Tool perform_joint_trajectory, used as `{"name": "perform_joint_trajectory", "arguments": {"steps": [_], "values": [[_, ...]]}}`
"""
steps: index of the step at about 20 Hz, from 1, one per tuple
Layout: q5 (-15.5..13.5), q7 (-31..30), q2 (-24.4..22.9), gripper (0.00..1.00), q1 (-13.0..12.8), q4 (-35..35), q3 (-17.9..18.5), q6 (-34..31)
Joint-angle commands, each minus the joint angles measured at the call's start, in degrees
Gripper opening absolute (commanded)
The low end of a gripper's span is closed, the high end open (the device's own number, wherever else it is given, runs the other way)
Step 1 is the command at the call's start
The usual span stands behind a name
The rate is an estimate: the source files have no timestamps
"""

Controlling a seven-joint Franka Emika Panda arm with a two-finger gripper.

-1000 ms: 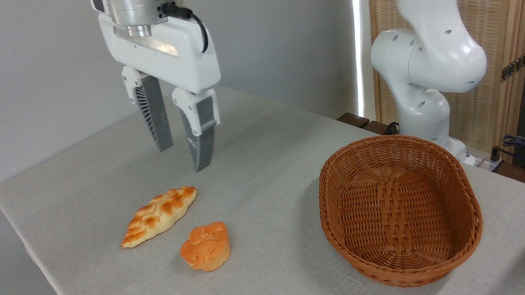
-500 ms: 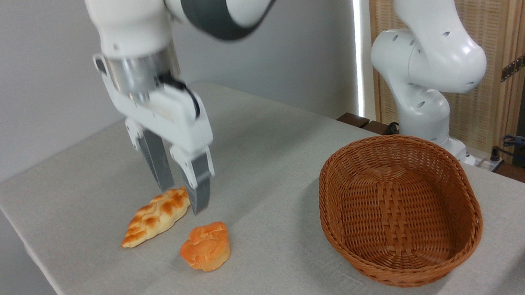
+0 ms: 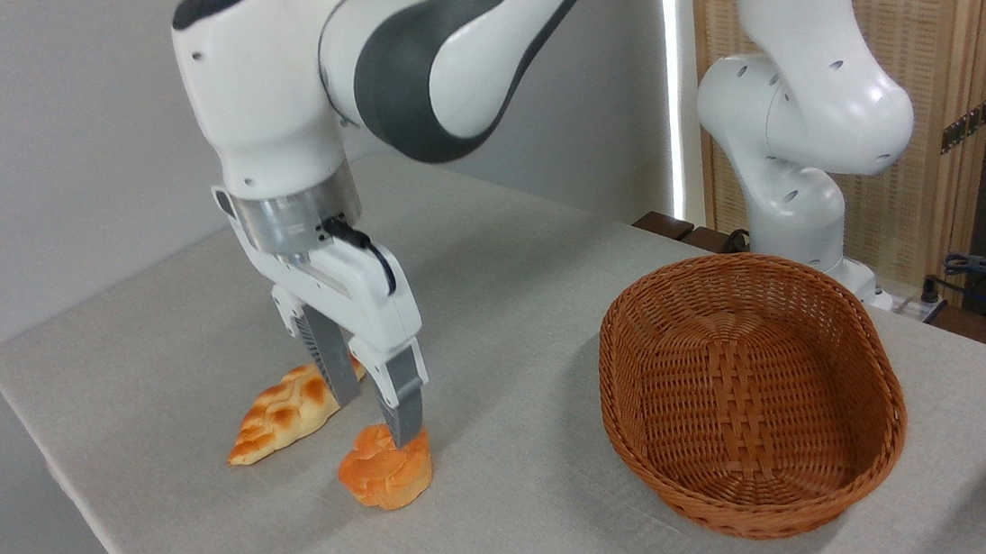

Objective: Put bread into the basket
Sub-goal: 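Lower the open gripper down onto the round orange bun, then close the gripper fingers around the round orange bun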

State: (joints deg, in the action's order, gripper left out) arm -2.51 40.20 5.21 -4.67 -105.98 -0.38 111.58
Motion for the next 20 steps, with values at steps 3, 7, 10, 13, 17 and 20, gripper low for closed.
{"name": "perform_joint_trajectory", "arguments": {"steps": [3, 7, 10, 13, 17, 20], "values": [[2.24, 0.67, 0.76, 1.00, -0.08, -3.09, -0.15, 2.85], [2.24, 0.41, 1.55, 1.00, -0.08, -3.27, -0.15, 4.34], [1.63, 0.32, 1.91, 1.00, -0.08, -3.62, -0.23, 6.09], [1.54, 0.32, 1.91, 1.00, -0.08, -3.71, -0.23, 6.28], [1.54, 0.23, 2.35, 1.00, -0.08, -4.49, -0.23, 6.45], [1.45, 0.06, 2.70, 1.00, -0.08, -4.67, -0.76, 6.98]]}}
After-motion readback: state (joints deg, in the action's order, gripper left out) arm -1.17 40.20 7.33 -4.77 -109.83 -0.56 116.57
